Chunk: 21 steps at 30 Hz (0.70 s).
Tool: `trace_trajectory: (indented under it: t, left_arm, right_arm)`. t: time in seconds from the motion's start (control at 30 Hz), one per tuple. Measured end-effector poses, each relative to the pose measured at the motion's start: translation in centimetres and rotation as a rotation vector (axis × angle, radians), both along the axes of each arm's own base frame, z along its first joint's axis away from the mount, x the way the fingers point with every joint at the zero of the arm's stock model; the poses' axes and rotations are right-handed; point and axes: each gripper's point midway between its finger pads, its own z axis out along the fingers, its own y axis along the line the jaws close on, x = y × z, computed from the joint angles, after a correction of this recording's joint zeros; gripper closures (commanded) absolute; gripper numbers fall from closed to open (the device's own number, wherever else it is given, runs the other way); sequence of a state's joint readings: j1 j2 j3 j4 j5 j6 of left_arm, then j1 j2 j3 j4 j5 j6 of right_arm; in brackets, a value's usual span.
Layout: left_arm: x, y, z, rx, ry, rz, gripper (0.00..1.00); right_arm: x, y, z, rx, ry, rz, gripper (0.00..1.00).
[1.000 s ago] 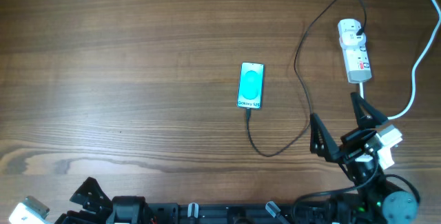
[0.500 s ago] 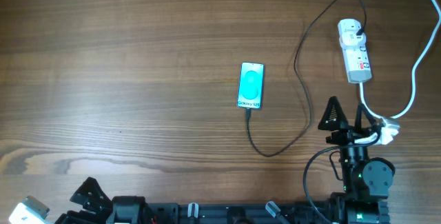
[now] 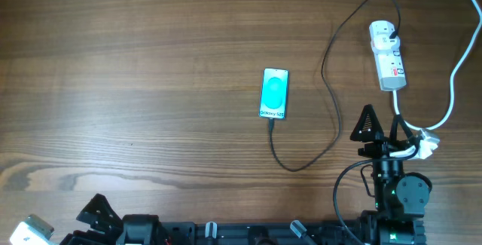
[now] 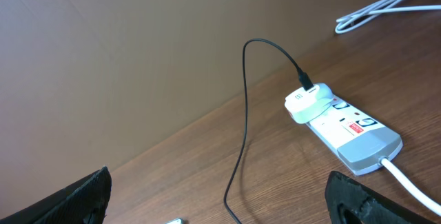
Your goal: Plug charger to phone and switch on socket
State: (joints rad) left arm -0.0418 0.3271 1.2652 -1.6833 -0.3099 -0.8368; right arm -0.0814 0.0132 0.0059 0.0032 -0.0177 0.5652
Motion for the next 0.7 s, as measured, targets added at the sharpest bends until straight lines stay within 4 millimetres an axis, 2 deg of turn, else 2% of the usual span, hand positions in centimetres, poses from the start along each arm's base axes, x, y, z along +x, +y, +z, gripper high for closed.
trace_trajectory:
  t: [0.23,0.33,0.37,0.4,0.47,0.5,0.53,0.6,0.67,0.7]
  left_arm:
    - [0.1,0.0,0.1,-0.001,-0.006,-0.003,0.00]
    - [2.7,-0.1,2.7,-0.010,-0.160,-0.001,0.00]
    - [4.3,-0.2,3.6,-0.014,-0.246,-0.001,0.00]
    - [5.4,-0.3,3.4,-0.017,-0.270,0.001,0.00]
    - [7.9,-0.2,1.6,-0.019,-0.313,0.013,0.00]
    - [9.4,-0.1,-0.2,-0.019,-0.330,0.028,0.00]
    - [10.6,0.0,-1.2,-0.020,-0.362,0.038,0.00]
    - [12.1,0.1,-2.8,-0.024,-0.422,0.046,0.00]
    - [13.6,0.3,-5.2,-0.023,-0.445,0.051,0.00]
    - [14.9,0.3,-5.2,-0.014,-0.511,0.042,0.00]
  right_arm:
    - [0.0,0.0,0.0,0.000,0.000,0.000,0.00]
    - [0.0,0.0,0.0,0.000,0.000,0.000,0.00]
    - [0.0,0.0,0.0,0.000,0.000,0.000,0.00]
    - [0.0,0.0,0.0,0.001,0.000,0.000,0.00]
    - [0.0,0.0,0.0,0.004,-0.001,0.000,0.00]
    - [0.0,0.0,0.0,0.007,-0.001,0.000,0.00]
    - [0.0,0.0,0.0,0.007,-0.001,0.000,0.00]
    - [0.0,0.0,0.0,0.007,0.000,0.000,0.00]
    - [0.0,0.0,0.0,0.007,-0.001,0.000,0.00]
    - [0.0,0.0,0.0,0.007,-0.001,0.000,0.00]
